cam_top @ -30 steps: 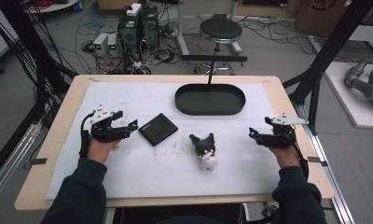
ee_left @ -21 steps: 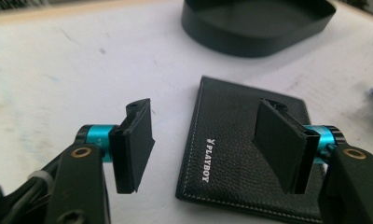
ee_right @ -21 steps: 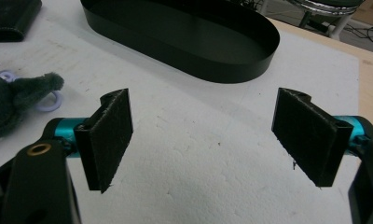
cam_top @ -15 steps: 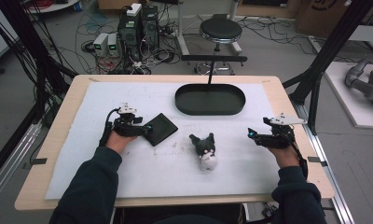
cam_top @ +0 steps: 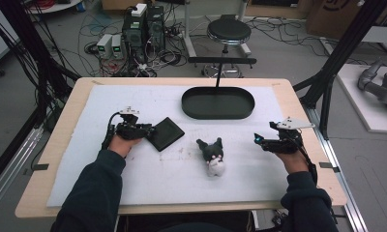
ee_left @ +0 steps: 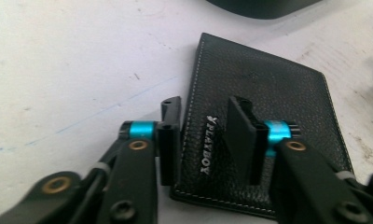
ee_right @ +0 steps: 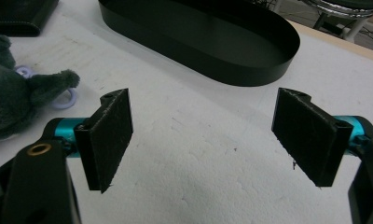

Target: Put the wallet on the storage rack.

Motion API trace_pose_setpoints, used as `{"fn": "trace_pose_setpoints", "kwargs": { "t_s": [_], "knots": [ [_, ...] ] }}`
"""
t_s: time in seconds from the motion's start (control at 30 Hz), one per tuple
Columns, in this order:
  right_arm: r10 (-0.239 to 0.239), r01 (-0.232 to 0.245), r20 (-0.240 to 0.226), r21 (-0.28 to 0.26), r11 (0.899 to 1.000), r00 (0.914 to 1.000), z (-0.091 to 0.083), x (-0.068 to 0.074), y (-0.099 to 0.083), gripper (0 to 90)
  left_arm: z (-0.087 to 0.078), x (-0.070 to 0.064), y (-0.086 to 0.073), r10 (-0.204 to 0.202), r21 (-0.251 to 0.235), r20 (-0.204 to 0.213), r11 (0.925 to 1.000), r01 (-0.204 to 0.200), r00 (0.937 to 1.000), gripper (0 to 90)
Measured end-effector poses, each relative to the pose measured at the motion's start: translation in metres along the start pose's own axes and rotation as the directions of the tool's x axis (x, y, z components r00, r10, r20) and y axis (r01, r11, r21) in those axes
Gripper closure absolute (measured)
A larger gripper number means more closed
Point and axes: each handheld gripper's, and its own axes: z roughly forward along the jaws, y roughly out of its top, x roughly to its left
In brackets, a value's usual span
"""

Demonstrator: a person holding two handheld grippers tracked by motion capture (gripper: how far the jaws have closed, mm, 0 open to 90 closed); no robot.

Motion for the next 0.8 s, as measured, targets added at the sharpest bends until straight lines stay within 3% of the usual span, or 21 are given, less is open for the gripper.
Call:
{"fn": "trace_pose_setpoints", "kwargs": {
  "t_s": [0.13,0.23,0.37,0.5,0.67,0.73,0.8],
  "knots": [
    [0.007,-0.007,0.001,-0.003,1.0,1.0,-0.001,-0.001,0.0,20.7,-0.007,0.001,0.002,-0.021,-0.016,0.027,0.9996,0.022,0.9994,82.4],
    [0.007,-0.007,0.003,-0.001,1.0,1.0,0.0,-0.002,-0.001,20.7,-0.015,-0.001,0.005,-0.018,-0.055,0.046,0.9983,0.02,0.9988,83.7],
    [0.006,-0.006,0.002,0.0,1.0,1.0,0.0,-0.001,-0.001,20.7,-0.019,-0.001,0.006,-0.033,-0.061,0.054,0.9975,0.036,0.998,84.2],
    [0.009,-0.009,0.007,-0.003,1.0,0.9999,-0.001,-0.002,-0.001,20.7,-0.026,-0.003,0.009,-0.036,-0.116,0.062,0.9923,0.043,0.9974,84.6],
    [0.018,-0.018,0.006,0.0,1.0,0.9998,-0.001,-0.003,-0.002,20.7,-0.046,-0.001,0.012,-0.028,-0.206,0.026,0.9781,0.033,0.9993,85.2],
    [0.018,-0.018,0.006,0.0,1.0,0.9998,-0.001,-0.002,-0.002,20.7,-0.057,-0.002,0.014,-0.034,-0.259,0.01,0.9653,0.036,0.9994,85.6],
    [0.015,-0.015,0.007,-0.001,1.0,0.9999,-0.001,-0.002,-0.002,20.7,-0.068,-0.004,0.018,-0.01,-0.302,-0.022,0.9533,0.003,0.9997,86.1]
  ]
}}
